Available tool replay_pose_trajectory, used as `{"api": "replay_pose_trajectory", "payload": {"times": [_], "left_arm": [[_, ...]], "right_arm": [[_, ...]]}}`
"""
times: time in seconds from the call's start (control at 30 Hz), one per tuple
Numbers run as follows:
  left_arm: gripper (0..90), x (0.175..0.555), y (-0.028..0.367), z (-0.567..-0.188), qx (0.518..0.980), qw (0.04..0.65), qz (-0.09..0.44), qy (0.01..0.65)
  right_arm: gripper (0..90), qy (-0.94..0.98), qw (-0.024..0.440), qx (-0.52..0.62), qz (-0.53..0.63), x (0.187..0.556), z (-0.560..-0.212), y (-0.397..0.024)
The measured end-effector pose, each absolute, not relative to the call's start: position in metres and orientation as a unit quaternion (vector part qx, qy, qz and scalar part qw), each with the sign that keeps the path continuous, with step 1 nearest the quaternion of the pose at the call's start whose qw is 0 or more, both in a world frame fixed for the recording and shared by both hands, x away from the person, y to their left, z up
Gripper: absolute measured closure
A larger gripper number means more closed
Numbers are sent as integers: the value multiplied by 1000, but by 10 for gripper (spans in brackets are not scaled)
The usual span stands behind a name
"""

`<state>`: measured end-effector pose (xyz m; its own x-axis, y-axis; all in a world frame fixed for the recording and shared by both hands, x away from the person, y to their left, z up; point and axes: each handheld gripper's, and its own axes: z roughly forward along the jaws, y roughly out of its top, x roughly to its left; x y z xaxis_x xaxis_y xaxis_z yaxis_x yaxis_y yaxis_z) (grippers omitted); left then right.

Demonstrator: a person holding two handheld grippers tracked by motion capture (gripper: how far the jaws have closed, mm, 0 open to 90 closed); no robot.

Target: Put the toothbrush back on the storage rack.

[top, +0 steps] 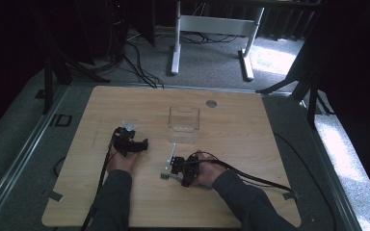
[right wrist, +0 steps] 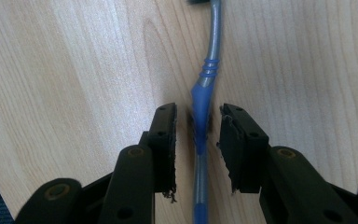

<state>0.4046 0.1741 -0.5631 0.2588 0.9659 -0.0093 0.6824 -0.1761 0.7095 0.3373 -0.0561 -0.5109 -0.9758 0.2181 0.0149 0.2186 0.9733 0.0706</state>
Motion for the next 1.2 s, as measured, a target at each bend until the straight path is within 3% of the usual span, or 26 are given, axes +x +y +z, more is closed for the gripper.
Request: {"api": "replay_pose_trajectory", "payload": {"times": [1.2], "left_arm": [[145, 405, 174, -563, 732, 307, 231, 563]], "right_arm": [[723, -993, -9, -114, -18, 336, -518, -55]]}}
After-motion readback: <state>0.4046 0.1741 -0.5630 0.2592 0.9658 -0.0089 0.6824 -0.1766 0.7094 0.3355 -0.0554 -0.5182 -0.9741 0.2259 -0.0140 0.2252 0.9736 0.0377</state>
